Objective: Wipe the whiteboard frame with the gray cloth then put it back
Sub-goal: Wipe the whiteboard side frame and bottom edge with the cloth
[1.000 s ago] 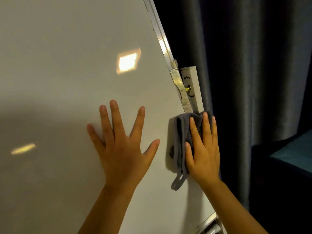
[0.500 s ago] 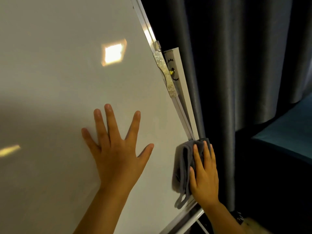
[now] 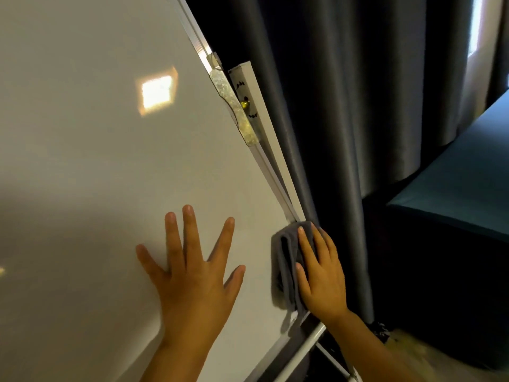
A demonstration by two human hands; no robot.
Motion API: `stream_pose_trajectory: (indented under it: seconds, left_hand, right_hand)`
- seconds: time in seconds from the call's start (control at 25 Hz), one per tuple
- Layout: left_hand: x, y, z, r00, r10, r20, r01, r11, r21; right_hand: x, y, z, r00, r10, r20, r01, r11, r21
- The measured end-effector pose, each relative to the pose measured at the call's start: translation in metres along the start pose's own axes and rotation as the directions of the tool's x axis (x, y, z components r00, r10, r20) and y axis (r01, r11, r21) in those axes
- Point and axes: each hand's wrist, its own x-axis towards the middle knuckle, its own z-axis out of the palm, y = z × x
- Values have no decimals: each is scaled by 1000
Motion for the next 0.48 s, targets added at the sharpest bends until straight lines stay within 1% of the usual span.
stream_pose_trajectory:
  seconds: [0.12,0.2,0.36,0.48]
  left_hand:
    - [2,5,3,1000,0,-25,-1,1000,-13]
    - [1,6,4,1000,2,-26,-2,1000,-14]
    - [-4,4,4,1000,2,-15,-2,1000,-7]
    - [-5,2,4,1000,5,-22,-5,1000,-16]
  right_hand:
    - [28,-5,0,997,-69,-23,69,997,25]
    - [24,2,1,996,-81,-26,82,995,51]
    - [-24,21,4,1000,-8,-29,9,999,32]
    - [-39,26,6,999,48,-10,-48,999,11]
